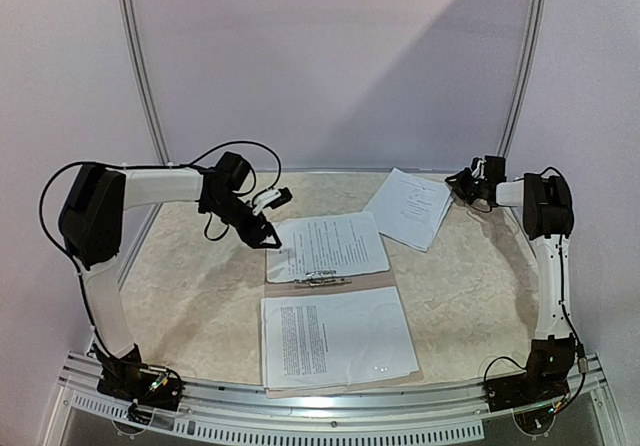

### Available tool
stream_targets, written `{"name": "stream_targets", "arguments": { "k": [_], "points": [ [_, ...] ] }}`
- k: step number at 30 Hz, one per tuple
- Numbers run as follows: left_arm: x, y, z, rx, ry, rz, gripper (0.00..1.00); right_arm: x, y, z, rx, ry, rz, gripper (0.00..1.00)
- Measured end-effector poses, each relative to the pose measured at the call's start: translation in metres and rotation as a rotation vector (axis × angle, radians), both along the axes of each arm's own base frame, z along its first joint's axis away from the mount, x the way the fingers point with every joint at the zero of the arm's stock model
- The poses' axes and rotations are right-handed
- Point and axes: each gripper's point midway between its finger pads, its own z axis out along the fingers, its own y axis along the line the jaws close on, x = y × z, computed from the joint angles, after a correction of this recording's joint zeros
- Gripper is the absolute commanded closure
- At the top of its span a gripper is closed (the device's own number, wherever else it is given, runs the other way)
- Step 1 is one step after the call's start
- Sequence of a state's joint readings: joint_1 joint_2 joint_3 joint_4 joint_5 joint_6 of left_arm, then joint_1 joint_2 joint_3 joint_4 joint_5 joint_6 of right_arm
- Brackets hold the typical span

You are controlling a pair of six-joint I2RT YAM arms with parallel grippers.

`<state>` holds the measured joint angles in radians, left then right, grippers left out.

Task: Put the files into the folder
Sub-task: Pick up the file from the center of the board.

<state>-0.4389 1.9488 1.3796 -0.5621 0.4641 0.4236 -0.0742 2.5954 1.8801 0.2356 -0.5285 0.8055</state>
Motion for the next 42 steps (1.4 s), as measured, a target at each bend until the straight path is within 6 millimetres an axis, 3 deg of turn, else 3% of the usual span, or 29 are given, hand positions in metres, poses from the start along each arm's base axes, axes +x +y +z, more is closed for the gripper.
{"name": "stream_targets", "arguments": {
  "k": [12, 24, 29, 35, 39, 42],
  "points": [
    [-0.006, -0.002, -0.014, 0.016, 0.039, -0.019, 0.41, -0.010, 0.019, -0.005, -0.013, 0.011, 0.101, 0.82],
    [-0.006, -0.001, -0.013, 0.021, 0.036, -0.024, 0.41, -0.020, 0.061, 0.003, 0.044, -0.006, 0.221, 0.83],
    [-0.005, 0.000, -0.013, 0.026, 0.033, -0.023, 0.41, -0.024, 0.073, 0.005, 0.065, -0.001, 0.259, 0.99],
    [-0.007, 0.001, -0.014, 0.031, 0.037, -0.026, 0.41, -0.030, 0.090, 0.003, 0.075, 0.012, 0.299, 1.00],
    [-0.008, 0.001, -0.010, 0.041, 0.040, -0.040, 0.41, -0.035, 0.099, 0.010, 0.082, 0.011, 0.326, 1.00],
    [-0.003, -0.001, 0.001, 0.039, 0.017, -0.056, 0.40, -0.043, 0.100, 0.030, 0.062, -0.002, 0.331, 1.00]
  ]
}}
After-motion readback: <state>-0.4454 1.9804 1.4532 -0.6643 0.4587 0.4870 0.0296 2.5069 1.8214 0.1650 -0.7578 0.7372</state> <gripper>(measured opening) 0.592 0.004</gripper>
